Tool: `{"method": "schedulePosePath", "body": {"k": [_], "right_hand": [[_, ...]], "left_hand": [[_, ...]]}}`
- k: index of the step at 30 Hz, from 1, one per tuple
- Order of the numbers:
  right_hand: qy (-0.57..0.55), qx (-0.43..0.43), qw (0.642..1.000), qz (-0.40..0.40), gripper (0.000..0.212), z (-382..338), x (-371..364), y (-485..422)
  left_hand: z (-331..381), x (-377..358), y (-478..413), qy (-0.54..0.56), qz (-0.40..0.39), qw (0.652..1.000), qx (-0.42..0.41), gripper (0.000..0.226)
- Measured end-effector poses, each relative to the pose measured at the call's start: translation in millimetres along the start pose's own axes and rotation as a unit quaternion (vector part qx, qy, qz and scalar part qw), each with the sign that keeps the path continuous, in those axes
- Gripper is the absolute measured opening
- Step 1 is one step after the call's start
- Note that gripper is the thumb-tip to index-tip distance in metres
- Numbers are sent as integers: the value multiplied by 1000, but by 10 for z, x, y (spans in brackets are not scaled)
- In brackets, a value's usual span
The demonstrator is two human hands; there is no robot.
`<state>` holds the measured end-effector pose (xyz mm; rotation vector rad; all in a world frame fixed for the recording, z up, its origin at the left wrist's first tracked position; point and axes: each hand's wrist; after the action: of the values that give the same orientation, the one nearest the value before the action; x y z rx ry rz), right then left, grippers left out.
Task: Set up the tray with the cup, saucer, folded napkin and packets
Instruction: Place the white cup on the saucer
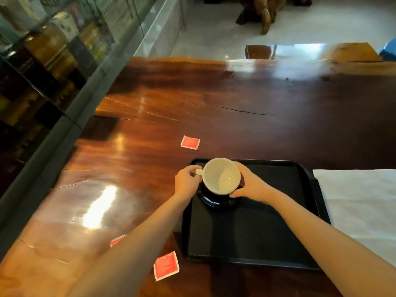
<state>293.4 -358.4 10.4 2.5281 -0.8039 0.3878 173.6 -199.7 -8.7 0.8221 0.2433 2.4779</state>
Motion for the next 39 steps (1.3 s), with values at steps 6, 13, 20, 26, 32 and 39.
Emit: {"method": "schedulePosePath", "body": {"k": [6, 13, 20, 26, 32, 39], "right_hand": [[-19, -44, 999, 7, 89, 157, -76, -58], [4, -28, 999, 23, 89, 238, -163, -122], [6, -46, 999, 12, 93, 302, -161, -180], [0, -65, 998, 3, 94, 343, -140, -188], [-7, -86, 996, -7, 96, 347, -124, -216], [3, -106, 994, -3, 91, 297, -120, -209]], "left_hand": [[-86, -95, -20, -52, 21, 998, -17, 23], [-121, -85, -106, -153, 17, 985, -72, 26], [-166, -66, -101, -161, 8, 983, -91, 25], [-185, -83, -70, -171, 11, 978, -121, 27], [-183, -114, -103, -178, 4, 977, -116, 24], [-133, -37, -98, -194, -30, 973, -118, 29]]}}
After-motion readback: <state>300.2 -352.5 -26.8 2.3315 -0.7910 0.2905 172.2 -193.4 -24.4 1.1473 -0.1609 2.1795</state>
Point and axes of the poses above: each hand's wrist, its own y-axis away from the middle knuckle, its own x-axis out of the back of the hand, z = x × y, and after that the axes turned 13 degrees about z, right-handed
